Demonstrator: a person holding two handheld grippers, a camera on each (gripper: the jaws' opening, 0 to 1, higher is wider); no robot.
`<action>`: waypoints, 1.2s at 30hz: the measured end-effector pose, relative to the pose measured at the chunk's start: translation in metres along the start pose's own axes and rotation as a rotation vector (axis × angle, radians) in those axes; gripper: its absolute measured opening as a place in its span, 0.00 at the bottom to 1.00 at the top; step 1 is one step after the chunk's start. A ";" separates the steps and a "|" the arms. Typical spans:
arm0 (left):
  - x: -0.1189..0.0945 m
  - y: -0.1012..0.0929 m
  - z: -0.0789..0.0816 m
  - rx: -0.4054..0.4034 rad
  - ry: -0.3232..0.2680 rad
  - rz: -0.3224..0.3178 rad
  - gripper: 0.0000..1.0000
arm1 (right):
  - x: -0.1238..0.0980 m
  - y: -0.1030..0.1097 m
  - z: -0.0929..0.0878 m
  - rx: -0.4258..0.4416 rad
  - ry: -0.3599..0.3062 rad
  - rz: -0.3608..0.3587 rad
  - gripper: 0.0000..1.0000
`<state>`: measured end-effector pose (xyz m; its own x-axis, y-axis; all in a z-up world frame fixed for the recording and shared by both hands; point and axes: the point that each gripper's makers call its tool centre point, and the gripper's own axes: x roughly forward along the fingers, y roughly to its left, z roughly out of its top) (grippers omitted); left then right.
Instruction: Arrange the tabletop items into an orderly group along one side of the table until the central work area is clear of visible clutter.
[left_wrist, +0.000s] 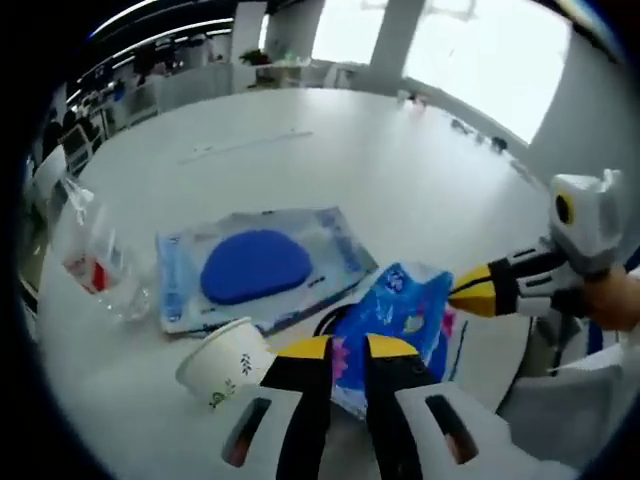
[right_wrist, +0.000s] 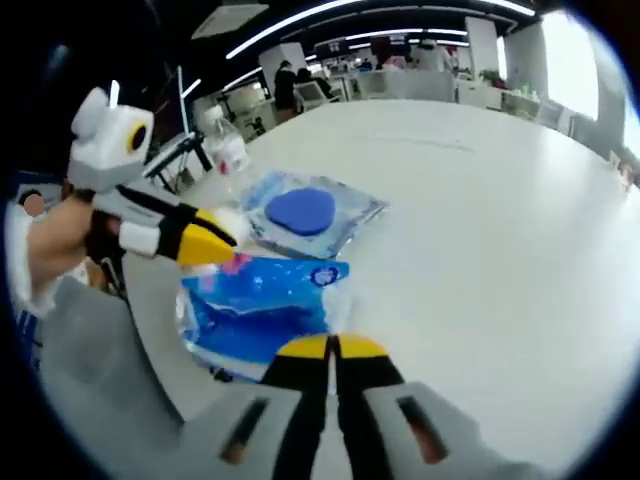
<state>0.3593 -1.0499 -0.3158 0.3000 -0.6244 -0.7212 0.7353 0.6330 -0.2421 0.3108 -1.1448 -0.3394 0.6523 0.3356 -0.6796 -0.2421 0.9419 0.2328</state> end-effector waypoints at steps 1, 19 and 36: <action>0.000 -0.004 0.002 -0.003 -0.011 -0.010 0.00 | -0.002 -0.002 0.001 0.010 -0.007 -0.006 0.00; -0.002 -0.038 0.017 -0.089 -0.065 -0.020 0.50 | -0.039 -0.051 0.032 0.192 -0.155 -0.086 0.00; 0.014 -0.072 0.079 0.056 -0.129 0.022 0.00 | -0.071 -0.088 0.054 0.226 -0.243 -0.101 0.00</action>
<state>0.3585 -1.1405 -0.2575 0.3894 -0.6665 -0.6357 0.7592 0.6230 -0.1882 0.3241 -1.2512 -0.2742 0.8236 0.2082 -0.5275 -0.0200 0.9403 0.3399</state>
